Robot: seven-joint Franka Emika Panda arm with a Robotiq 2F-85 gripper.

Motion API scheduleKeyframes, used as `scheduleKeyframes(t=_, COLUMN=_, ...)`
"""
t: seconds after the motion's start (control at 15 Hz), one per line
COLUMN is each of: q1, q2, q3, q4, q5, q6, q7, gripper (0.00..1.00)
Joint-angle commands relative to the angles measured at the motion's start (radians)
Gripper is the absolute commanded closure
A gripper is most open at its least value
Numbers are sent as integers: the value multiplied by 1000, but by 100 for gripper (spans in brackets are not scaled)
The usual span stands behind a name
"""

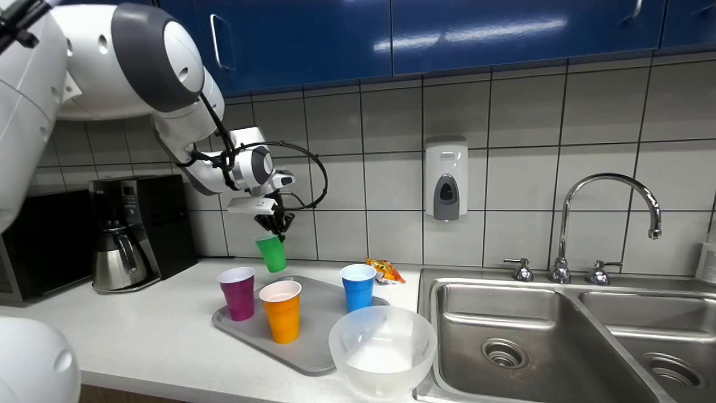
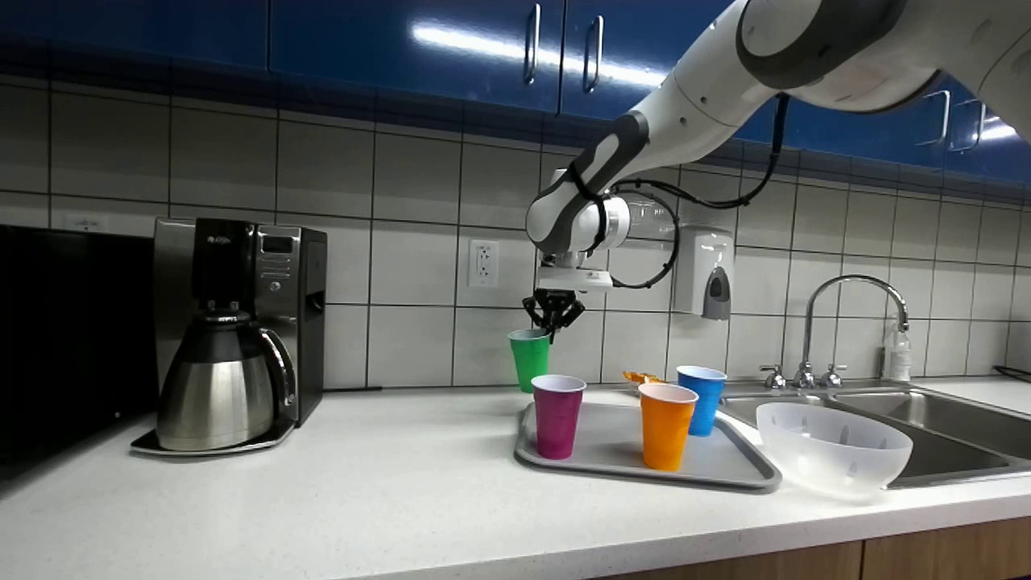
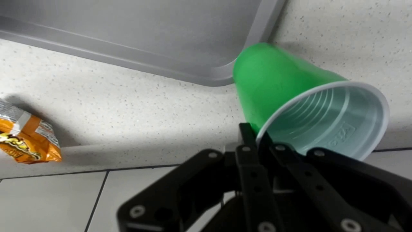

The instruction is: Place all the cups on the tray

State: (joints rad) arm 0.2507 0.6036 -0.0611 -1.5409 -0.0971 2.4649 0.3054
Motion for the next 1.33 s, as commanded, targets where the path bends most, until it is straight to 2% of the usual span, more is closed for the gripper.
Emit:
scheduleKeyframes(t=0.0, q1=-24, q2=-89, q3=20, q4=-120, q5=-1, q6=3, q7=-18, gripper=99)
scheduleKeyframes(t=0.6, q1=-55, q2=-147, q3=15, q4=-234, q5=4, q6=-3, q7=-9, gripper=99)
scheduleKeyframes(t=1.27, q1=-85, q2=-137, q3=17, q4=-264, q5=41, q6=9, q7=2, gripper=99)
